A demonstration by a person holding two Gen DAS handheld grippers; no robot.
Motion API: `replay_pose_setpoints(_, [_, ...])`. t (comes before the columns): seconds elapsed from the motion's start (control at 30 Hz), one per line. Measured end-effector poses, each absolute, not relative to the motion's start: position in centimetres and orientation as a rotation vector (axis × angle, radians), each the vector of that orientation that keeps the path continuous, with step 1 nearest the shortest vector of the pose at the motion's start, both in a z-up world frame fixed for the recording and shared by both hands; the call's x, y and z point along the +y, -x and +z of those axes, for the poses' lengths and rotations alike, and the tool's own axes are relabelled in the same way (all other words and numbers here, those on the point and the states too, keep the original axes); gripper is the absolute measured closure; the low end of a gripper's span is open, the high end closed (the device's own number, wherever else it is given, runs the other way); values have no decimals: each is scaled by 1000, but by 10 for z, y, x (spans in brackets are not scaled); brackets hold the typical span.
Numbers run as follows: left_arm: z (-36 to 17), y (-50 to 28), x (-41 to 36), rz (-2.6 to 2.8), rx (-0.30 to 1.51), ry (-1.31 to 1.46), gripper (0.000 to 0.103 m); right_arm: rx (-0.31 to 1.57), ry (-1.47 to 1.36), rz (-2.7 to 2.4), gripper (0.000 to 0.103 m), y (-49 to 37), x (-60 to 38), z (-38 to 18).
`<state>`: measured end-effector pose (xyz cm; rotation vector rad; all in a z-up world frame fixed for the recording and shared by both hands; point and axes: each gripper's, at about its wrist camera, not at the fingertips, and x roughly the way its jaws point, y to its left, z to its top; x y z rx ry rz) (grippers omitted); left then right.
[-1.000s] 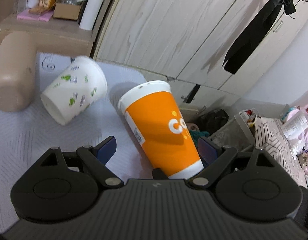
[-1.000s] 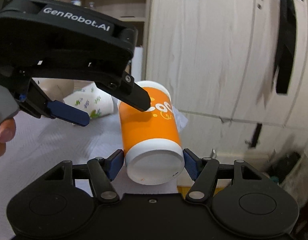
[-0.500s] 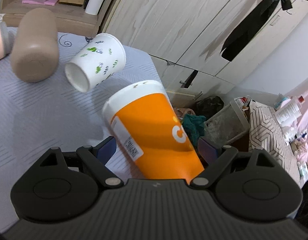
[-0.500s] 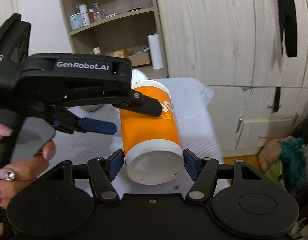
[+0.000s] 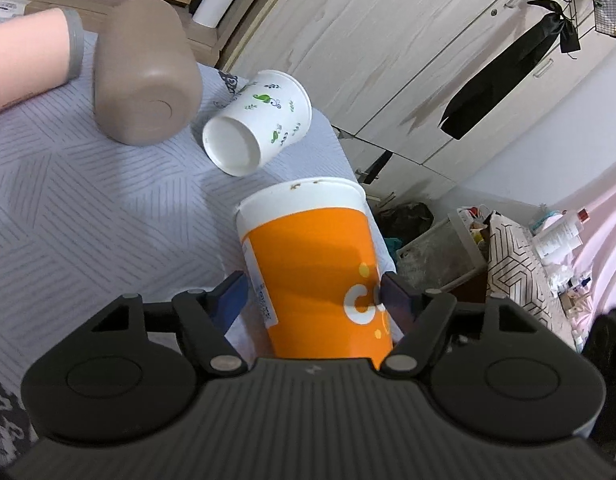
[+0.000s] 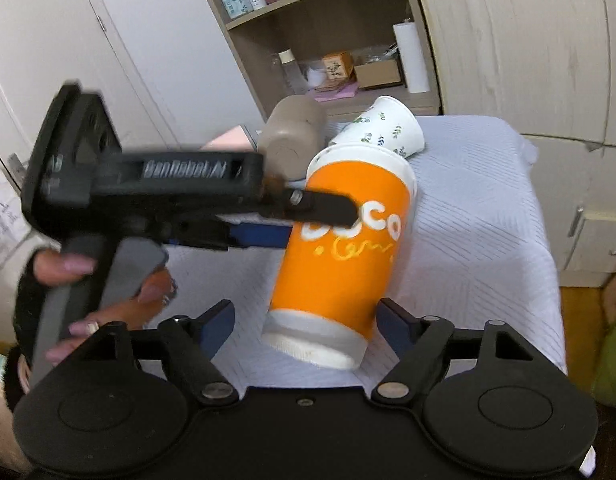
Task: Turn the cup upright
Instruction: 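Lift the orange cup with the right tool and rotate it rim-up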
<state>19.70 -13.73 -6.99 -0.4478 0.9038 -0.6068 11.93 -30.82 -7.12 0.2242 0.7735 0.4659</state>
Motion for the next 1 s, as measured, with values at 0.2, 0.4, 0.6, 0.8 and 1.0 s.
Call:
replay_pose_setpoints(0.2, [-72,-204,-131,-637,935,471,30,828,-308,500,20,-148,-319,-77])
replay_pose_setpoints(0.4, [-77,-209,-130,-664,953,487,30,825,-316,481,29,-153,-317,-79])
replay_pose_setpoints(0.6, [-76,-205,-136,-674,932,437,27,798,-290,464,29,-150,-312,-78])
replay_pose_setpoints(0.8, [-82,-209,-141,-684,973,437,24,801,-283,462,29,-152,-311,-78])
replay_pose_setpoints(1.0, [-78,-199,-139,-697,935,427,26,795,-240,471,29,-148,-305,-71])
